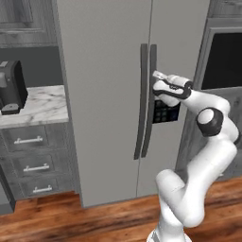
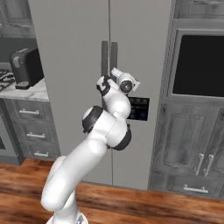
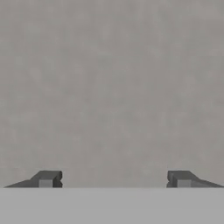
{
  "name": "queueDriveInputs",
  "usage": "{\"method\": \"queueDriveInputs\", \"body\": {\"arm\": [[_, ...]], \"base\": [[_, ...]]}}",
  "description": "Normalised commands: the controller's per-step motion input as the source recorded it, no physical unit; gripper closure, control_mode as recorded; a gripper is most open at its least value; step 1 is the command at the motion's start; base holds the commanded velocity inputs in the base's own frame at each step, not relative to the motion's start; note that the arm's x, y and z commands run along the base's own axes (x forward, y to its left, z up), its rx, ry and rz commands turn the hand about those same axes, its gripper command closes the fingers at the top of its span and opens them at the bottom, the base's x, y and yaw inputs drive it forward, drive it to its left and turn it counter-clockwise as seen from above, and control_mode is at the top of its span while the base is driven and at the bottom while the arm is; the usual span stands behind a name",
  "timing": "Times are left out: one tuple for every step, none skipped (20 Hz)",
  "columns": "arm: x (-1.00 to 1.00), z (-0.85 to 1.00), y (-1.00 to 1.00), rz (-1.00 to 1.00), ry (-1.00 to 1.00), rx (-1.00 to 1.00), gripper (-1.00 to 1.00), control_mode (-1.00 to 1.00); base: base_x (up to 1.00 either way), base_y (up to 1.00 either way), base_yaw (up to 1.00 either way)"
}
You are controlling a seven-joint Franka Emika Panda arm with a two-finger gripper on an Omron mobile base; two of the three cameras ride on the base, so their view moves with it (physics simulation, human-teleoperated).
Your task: Pick up the frozen steak from the freezer, place it on any shelf in the fridge, and close the fridge and freezer doors when done.
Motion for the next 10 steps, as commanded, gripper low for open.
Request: {"method": "queueDriveInputs", "body": {"arm": [[0.0, 0.0, 0.0, 0.0, 0.0, 0.0, -1.0, -1.0], [0.0, 0.0, 0.0, 0.0, 0.0, 0.0, -1.0, -1.0], [0.0, 0.0, 0.0, 0.0, 0.0, 0.0, -1.0, -1.0], [0.0, 0.0, 0.0, 0.0, 0.0, 0.0, -1.0, -1.0], [0.0, 0.0, 0.0, 0.0, 0.0, 0.0, -1.0, -1.0], [0.0, 0.0, 0.0, 0.0, 0.0, 0.0, -1.0, -1.0], [0.0, 0.0, 0.0, 0.0, 0.0, 0.0, -1.0, -1.0], [0.0, 0.0, 0.0, 0.0, 0.0, 0.0, -1.0, -1.0], [0.0, 0.0, 0.0, 0.0, 0.0, 0.0, -1.0, -1.0], [0.0, 0.0, 0.0, 0.0, 0.01, 0.0, -1.0, -1.0]], "base": [[0.0, 0.0, 0.0], [0.0, 0.0, 0.0], [0.0, 0.0, 0.0], [0.0, 0.0, 0.0], [0.0, 0.0, 0.0], [0.0, 0.0, 0.0], [0.0, 0.0, 0.0], [0.0, 0.0, 0.0], [0.0, 0.0, 0.0], [0.0, 0.0, 0.0]]}}
